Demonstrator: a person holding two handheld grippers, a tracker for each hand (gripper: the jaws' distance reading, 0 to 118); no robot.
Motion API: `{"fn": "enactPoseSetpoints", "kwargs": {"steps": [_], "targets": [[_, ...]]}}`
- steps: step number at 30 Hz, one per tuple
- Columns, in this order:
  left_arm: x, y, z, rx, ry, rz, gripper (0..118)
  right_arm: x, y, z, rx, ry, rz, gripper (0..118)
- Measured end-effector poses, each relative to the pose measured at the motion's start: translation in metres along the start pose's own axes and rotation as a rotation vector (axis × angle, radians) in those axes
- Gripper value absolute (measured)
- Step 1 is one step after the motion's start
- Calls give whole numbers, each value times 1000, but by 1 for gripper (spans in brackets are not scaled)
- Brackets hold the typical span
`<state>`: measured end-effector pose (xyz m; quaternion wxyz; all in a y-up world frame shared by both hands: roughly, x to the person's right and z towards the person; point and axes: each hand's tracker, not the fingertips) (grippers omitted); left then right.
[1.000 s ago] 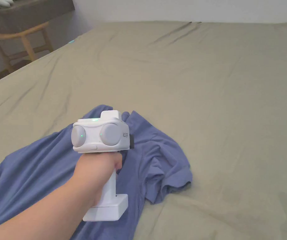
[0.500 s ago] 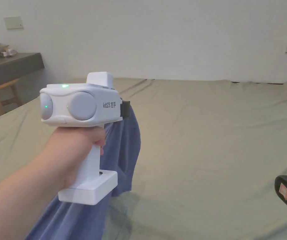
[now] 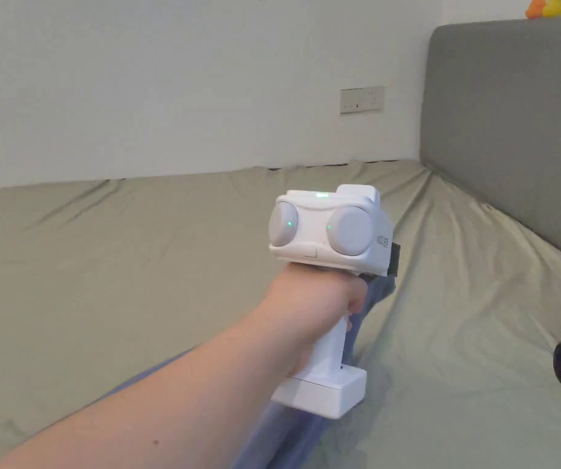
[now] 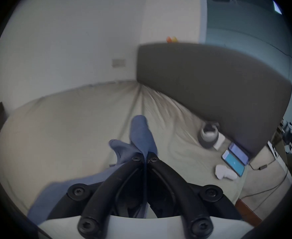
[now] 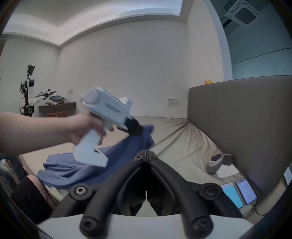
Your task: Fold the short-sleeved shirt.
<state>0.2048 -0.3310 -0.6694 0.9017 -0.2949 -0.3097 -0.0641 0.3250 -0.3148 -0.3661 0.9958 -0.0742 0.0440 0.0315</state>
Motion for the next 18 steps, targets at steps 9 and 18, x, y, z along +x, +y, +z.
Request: {"fn": "enactPoseSetpoints", "kwargs": {"steps": [9, 18], "targets": [[45, -107, -109, -204, -94, -13, 24, 18, -41, 5, -60, -42, 11, 0], [-45, -110, 71, 152, -59, 119, 44, 7, -49, -22, -61, 8, -70, 0]]}}
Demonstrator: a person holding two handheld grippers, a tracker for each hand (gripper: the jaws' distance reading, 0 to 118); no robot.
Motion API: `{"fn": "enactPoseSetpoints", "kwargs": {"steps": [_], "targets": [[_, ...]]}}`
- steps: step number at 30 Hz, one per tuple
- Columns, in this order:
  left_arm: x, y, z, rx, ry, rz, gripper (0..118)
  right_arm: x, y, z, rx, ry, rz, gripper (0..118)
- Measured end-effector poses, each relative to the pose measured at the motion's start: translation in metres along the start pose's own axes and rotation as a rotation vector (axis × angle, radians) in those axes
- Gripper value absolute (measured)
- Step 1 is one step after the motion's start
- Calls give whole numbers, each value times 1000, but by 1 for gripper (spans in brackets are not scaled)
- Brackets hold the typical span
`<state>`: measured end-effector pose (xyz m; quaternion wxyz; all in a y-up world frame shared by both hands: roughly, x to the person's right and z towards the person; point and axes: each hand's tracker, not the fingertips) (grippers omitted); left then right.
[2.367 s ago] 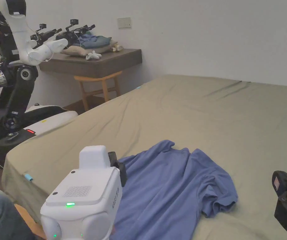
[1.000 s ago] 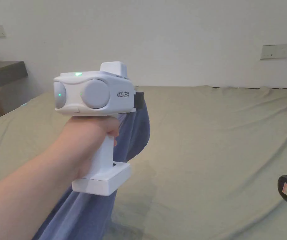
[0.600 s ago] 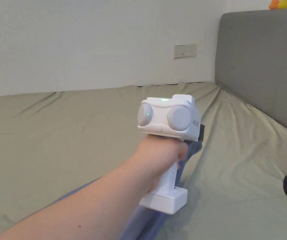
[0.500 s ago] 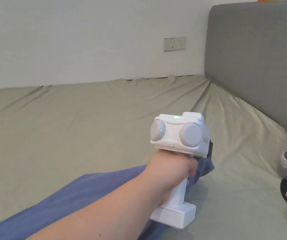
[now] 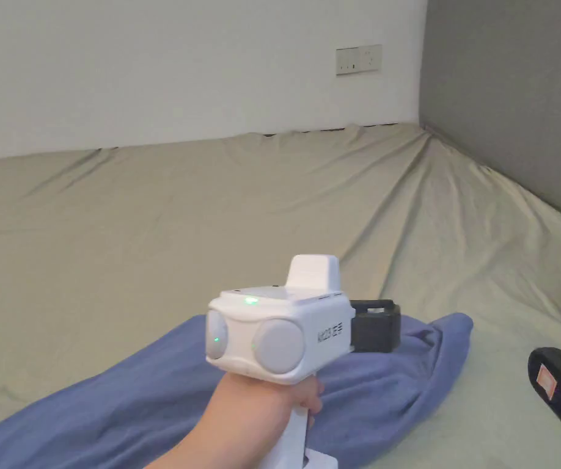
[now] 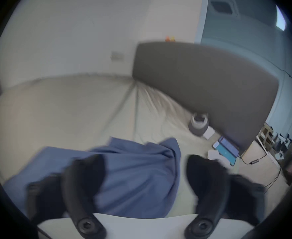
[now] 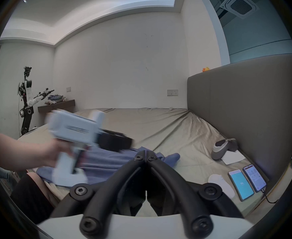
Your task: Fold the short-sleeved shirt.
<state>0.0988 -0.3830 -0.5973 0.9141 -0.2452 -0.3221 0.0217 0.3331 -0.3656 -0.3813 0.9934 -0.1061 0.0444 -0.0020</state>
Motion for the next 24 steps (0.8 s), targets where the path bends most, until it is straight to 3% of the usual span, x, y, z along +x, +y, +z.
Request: {"fn": "enactPoseSetpoints", "kwargs": {"steps": [1, 2, 5, 6, 9, 13, 17, 18, 19, 20, 21, 22, 24], "targets": [[-14, -2, 33, 65, 33, -21, 18, -5, 0, -5, 5, 5, 4, 0], [-28, -2, 69, 115, 68, -49, 7, -9, 0, -10, 12, 13, 11, 0], [-59, -18, 153, 155, 336, -150, 5, -26, -4, -20, 46, 22, 68, 0], [-73, -24, 176, 152, 333, -137, 0, -29, -6, -22, 53, 30, 67, 0], [-114, -54, 242, 119, 409, -48, 0, -40, -14, -30, 12, 69, 49, 0], [-169, -97, 279, 52, 550, 52, 0, -53, -20, -42, -33, 75, 103, 0], [-234, -123, 258, -20, 611, 200, 0, -60, -21, -50, -66, 67, 107, 0], [-248, -122, 243, -55, 625, 209, 4, -61, -21, -51, -69, 65, 113, 0], [-266, -124, 227, -105, 632, 216, 22, -61, -20, -52, -72, 61, 117, 0], [-283, -127, 212, -128, 632, 226, 65, -61, -20, -54, -74, 60, 119, 0], [-294, -129, 198, -142, 647, 239, 95, -61, -21, -55, -76, 53, 123, 0], [-305, -130, 180, -187, 661, 265, 110, -60, -21, -57, -80, 44, 129, 0], [-324, -136, 157, -173, 668, 273, 108, -58, -22, -62, -93, 25, 125, 0]]}}
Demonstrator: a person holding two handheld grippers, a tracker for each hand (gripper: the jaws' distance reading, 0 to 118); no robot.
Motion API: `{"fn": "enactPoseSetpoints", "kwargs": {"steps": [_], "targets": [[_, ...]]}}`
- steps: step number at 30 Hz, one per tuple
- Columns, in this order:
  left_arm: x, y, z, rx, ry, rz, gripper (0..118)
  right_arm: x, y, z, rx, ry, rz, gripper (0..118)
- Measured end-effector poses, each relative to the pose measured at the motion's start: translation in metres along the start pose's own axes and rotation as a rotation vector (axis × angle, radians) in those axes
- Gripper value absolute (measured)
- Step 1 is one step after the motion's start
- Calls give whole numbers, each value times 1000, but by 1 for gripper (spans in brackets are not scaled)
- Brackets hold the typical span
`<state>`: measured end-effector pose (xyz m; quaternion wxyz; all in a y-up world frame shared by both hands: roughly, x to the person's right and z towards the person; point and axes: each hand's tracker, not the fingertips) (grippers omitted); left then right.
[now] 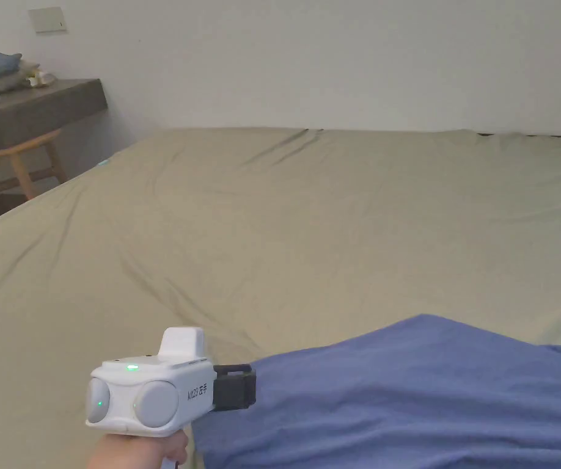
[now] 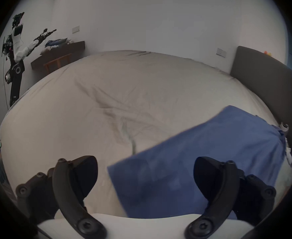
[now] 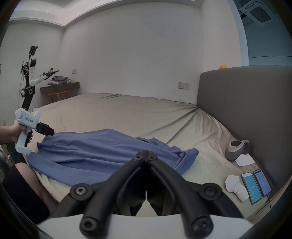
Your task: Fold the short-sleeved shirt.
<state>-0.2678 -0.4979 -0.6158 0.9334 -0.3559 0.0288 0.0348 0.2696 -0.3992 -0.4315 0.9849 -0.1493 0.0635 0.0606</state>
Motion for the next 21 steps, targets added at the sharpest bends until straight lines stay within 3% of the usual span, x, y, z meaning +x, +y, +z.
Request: {"fn": "enactPoseSetpoints", "kwargs": {"steps": [1, 2, 4, 5, 6, 8, 9, 10, 12, 15, 16, 18, 19, 20, 21], "targets": [[2, 1, -13, 0, 20, 6, 103, 2, 0, -2, -8, -7, -7, 0], [4, 0, -25, -35, 71, -14, 88, 4, -1, -4, -17, -11, -16, 0], [9, -5, -39, -113, 95, 0, 82, 6, -3, -7, -24, -25, -21, 0], [16, -5, -29, -37, 110, 3, 48, 8, -4, -9, -28, -29, -17, 0], [24, -2, -21, -33, 103, -24, 6, 9, -6, -10, -32, -35, -10, 0], [42, -10, -9, -9, -34, -103, 3, 11, -5, -14, -39, -40, -1, 0], [54, -15, -7, -32, 99, -180, 3, 15, -5, -17, -48, -41, -6, 0], [57, -18, -2, -34, 89, -219, 3, 19, -6, -22, -61, -38, -27, 0], [46, -15, 12, -24, -67, -135, 3, 32, -7, -35, -70, -34, -59, 0], [37, -7, 38, 50, -58, -69, 3, 55, 0, -68, -61, -82, -16, 2], [33, -3, 48, 81, -78, -54, 3, 67, -3, -87, -135, -76, -93, 14], [31, 6, 66, 126, -79, -31, 3, 92, -3, -129, -199, -89, -149, 88], [30, 10, 72, 122, -87, -38, 3, 112, -12, -153, -251, -112, -182, 113], [29, 13, 77, 135, -87, -34, 3, 120, -15, -172, -292, -123, -231, 118], [29, 15, 80, 143, -84, -31, 3, 127, -17, -189, -284, -97, -246, 115]]}}
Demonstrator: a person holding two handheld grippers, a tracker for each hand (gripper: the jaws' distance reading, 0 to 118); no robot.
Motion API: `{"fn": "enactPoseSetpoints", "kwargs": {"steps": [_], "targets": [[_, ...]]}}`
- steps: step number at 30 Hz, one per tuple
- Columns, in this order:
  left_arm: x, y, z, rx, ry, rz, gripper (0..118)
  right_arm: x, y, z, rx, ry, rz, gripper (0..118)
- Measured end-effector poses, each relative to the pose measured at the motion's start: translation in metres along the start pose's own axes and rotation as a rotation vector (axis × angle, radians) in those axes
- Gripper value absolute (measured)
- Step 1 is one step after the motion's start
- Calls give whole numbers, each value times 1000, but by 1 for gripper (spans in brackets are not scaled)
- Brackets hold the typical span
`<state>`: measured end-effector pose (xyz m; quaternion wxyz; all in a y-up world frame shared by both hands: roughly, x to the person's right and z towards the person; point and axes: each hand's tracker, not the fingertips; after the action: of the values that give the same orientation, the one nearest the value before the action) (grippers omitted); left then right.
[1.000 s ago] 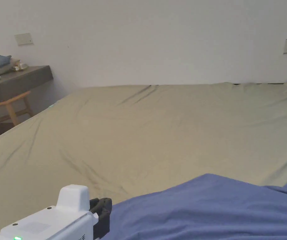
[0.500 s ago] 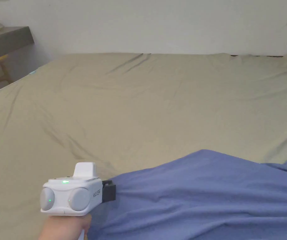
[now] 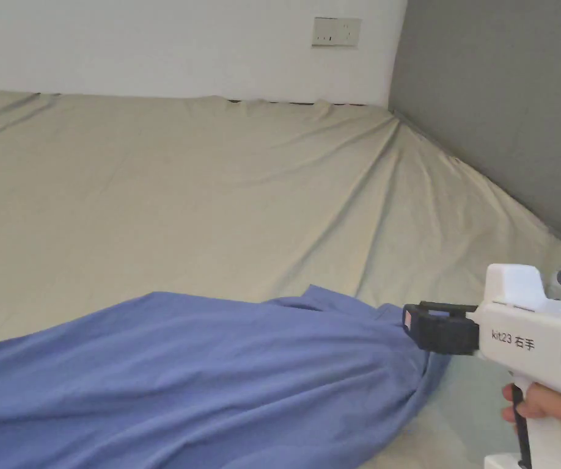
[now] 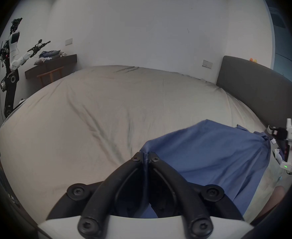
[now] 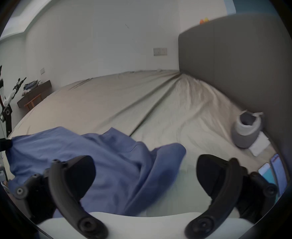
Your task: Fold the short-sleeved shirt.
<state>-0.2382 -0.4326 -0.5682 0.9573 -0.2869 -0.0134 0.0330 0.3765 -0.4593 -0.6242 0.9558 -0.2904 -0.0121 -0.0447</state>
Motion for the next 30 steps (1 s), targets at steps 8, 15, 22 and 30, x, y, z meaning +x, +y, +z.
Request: {"fn": "enactPoseSetpoints", "kwargs": {"steps": [8, 15, 22, 30], "targets": [[9, -5, 2, -27, 14, -36, 3, 38, -13, -80, -148, -135, -247, 35], [3, 8, 14, -3, 9, -27, 3, 25, -7, -25, -74, -36, -202, 8], [-10, 80, 68, 181, 51, -64, 3, -7, 70, 81, 143, 7, -13, 8], [-36, 190, 124, 400, 214, -102, 3, -16, 155, 162, 331, -87, 118, 8]]}}
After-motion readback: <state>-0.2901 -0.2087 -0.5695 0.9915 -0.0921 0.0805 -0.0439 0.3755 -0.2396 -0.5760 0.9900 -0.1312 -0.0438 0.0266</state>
